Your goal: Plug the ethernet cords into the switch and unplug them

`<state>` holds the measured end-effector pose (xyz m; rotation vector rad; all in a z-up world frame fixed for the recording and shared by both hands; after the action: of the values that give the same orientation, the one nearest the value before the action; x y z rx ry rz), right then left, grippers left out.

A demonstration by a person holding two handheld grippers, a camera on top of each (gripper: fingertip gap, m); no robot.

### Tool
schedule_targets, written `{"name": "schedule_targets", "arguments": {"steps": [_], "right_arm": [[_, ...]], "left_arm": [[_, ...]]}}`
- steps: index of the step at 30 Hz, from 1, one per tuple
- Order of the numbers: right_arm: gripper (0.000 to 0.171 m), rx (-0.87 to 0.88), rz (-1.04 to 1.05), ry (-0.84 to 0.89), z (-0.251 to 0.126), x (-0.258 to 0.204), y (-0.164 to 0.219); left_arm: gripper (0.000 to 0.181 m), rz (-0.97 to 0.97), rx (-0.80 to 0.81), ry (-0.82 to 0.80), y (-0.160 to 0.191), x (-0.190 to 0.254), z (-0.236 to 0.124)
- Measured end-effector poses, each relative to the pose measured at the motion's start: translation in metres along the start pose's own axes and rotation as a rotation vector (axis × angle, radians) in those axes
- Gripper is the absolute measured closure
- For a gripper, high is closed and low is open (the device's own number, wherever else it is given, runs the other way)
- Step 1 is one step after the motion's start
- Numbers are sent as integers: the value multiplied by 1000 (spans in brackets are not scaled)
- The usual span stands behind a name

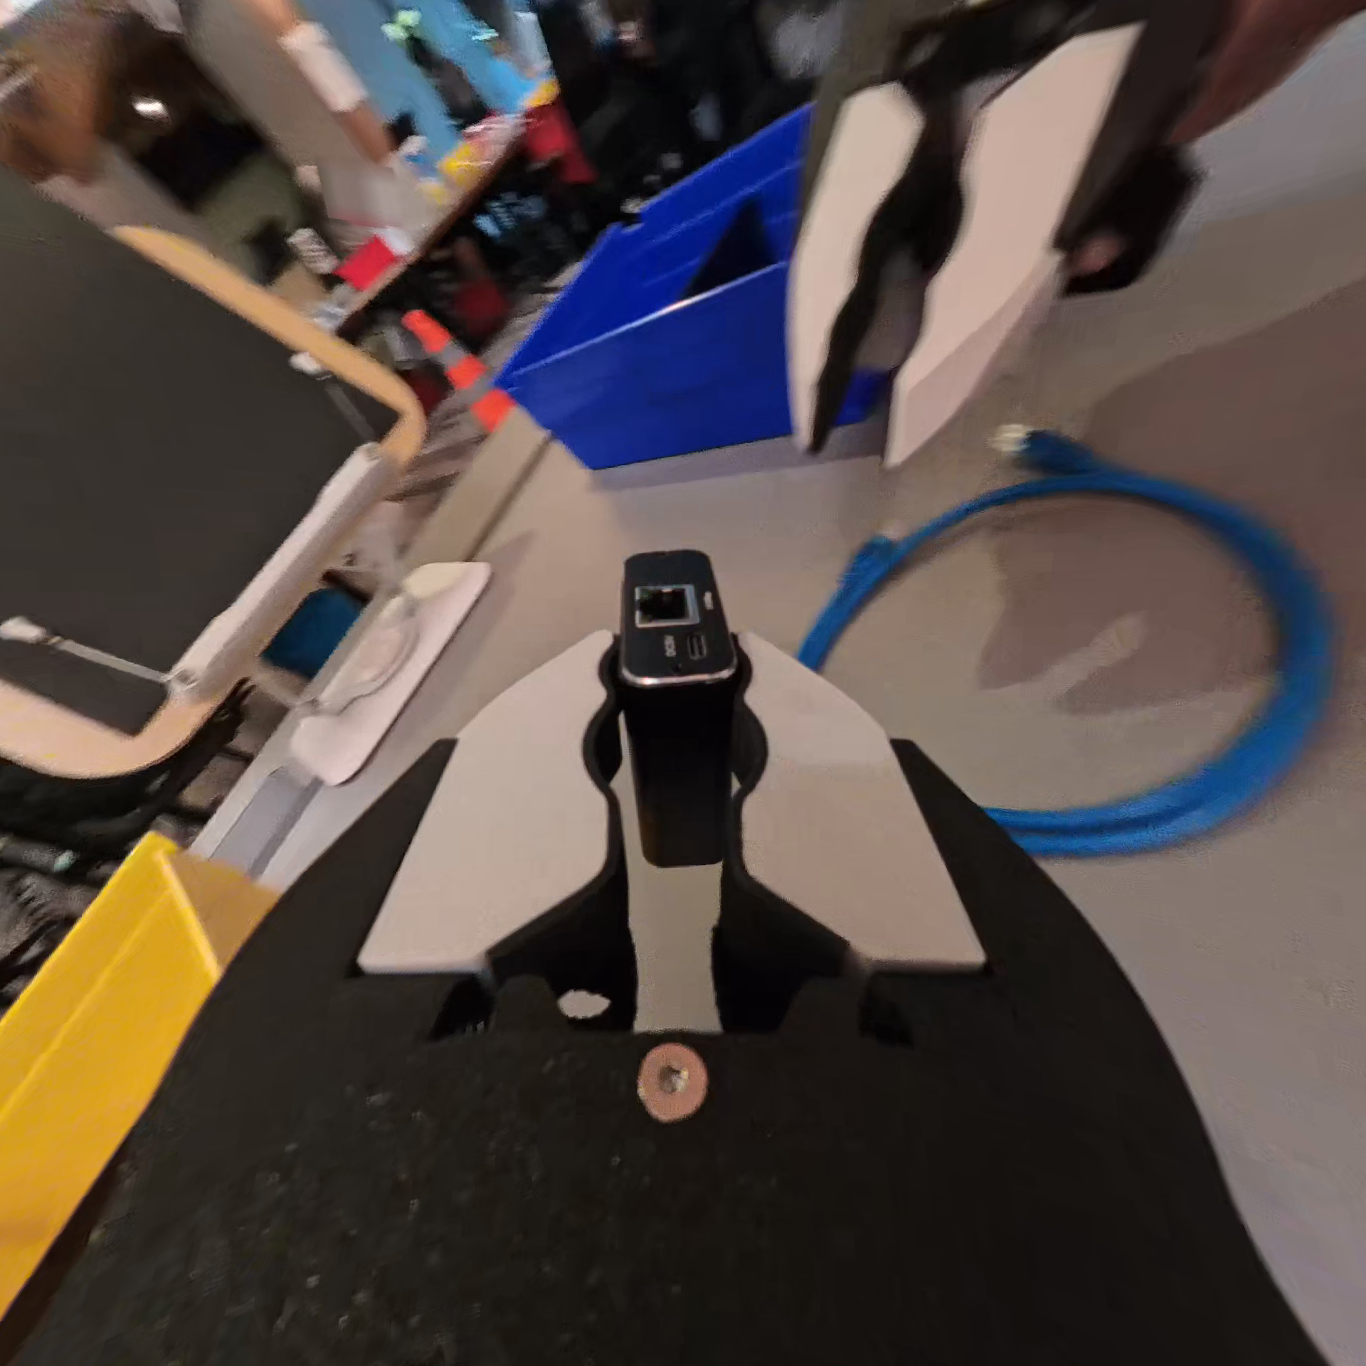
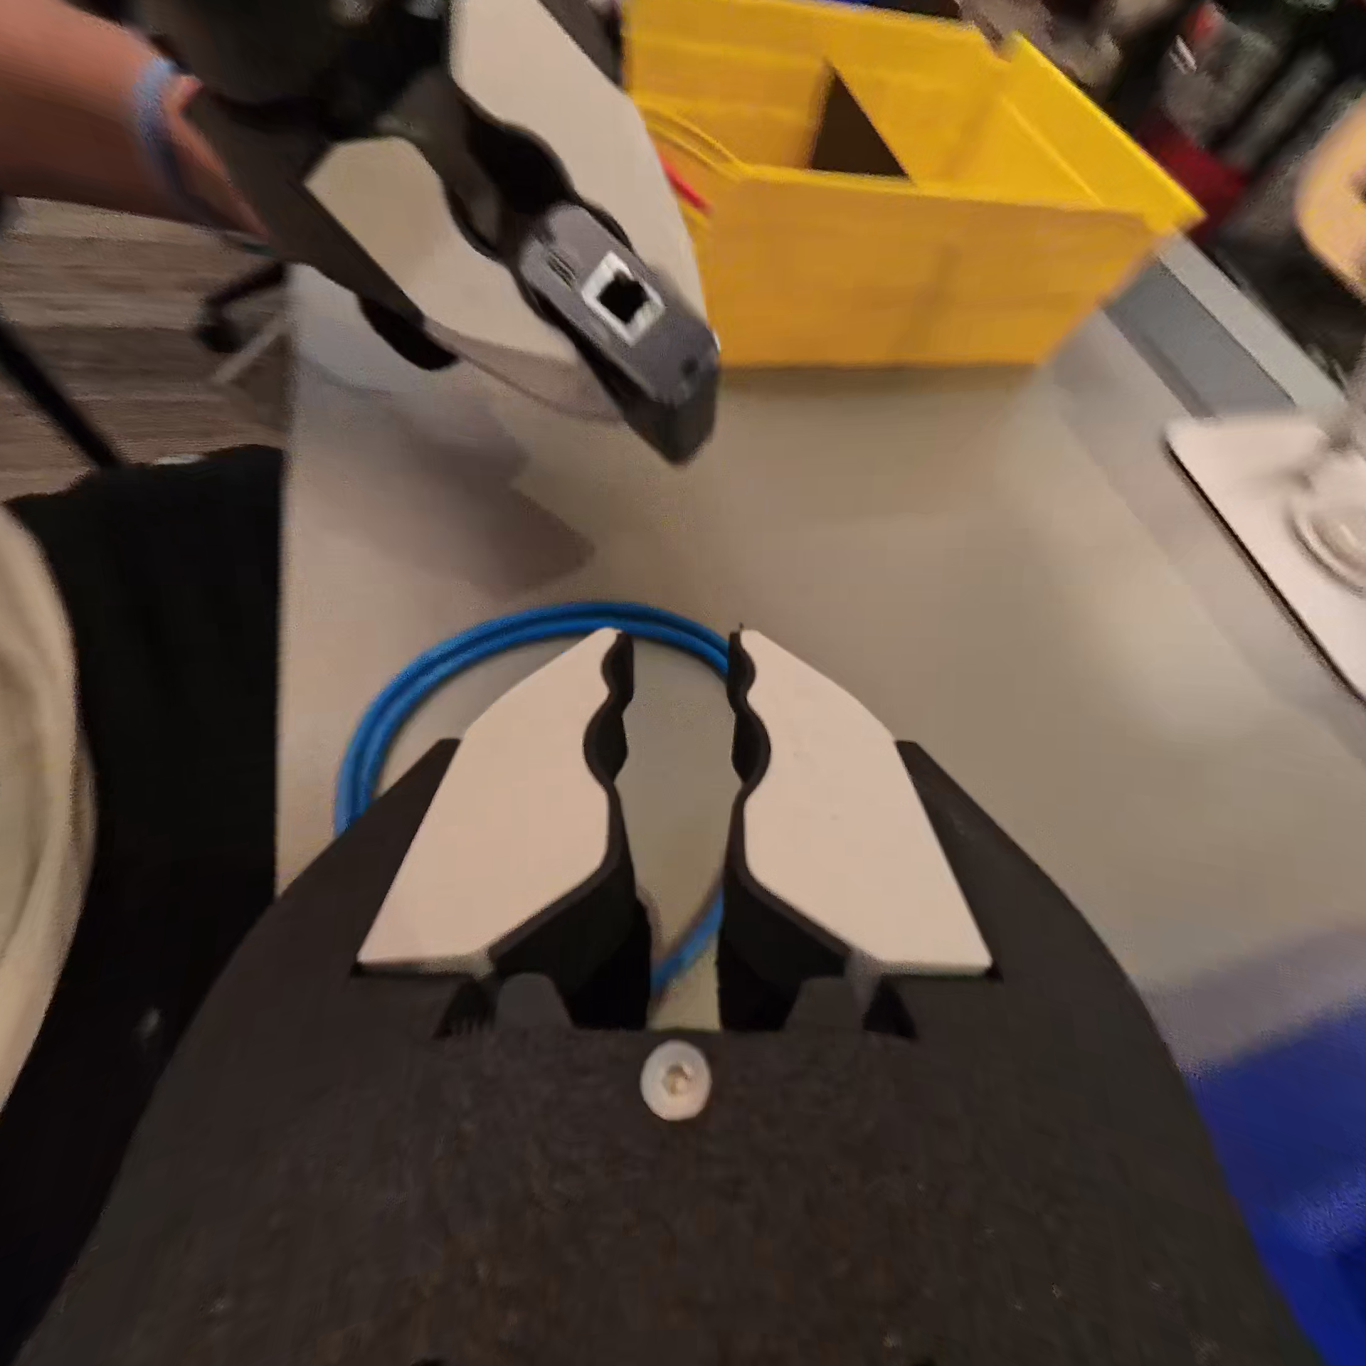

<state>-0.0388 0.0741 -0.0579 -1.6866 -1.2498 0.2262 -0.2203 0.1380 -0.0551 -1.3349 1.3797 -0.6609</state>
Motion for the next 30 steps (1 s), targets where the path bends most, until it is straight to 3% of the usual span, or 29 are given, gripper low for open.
{"name": "schedule_targets", "arguments": {"steps": [4,7,12,16,21,24,30], "right_arm": [[141,-243,257,249,-18,9,21],[141,-287,423,422,-30,-15,37],[141,-353,743,473,-44,-60,56],[141,-495,737,542,-44,-80,64],[139,-548,739,566,-20,-80,70],[155,-572,679,605,-9,-73,70],[161,-551,604,512,2,-46,77]], "left_arm": [[157,7,77,-100,6,-34,37],[157,100,104,-119,6,-50,71],[157,75,137,-97,15,-61,95],[157,78,127,-55,24,-61,83],[157,86,110,-23,24,-55,83],[157,157,82,-32,28,-49,86],[156,178,78,-34,28,-46,86]]}}
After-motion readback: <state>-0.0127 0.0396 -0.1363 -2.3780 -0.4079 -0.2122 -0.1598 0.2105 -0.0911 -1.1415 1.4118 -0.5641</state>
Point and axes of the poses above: each gripper's, where its closed fingertips meet, z out along the fingers, y out of its underside, x = y × z across the jaws, the point moved 8 cm from there along -z, back along the fingers, and after that the axes turned 15 degrees about -z, right-handed, at the moved point
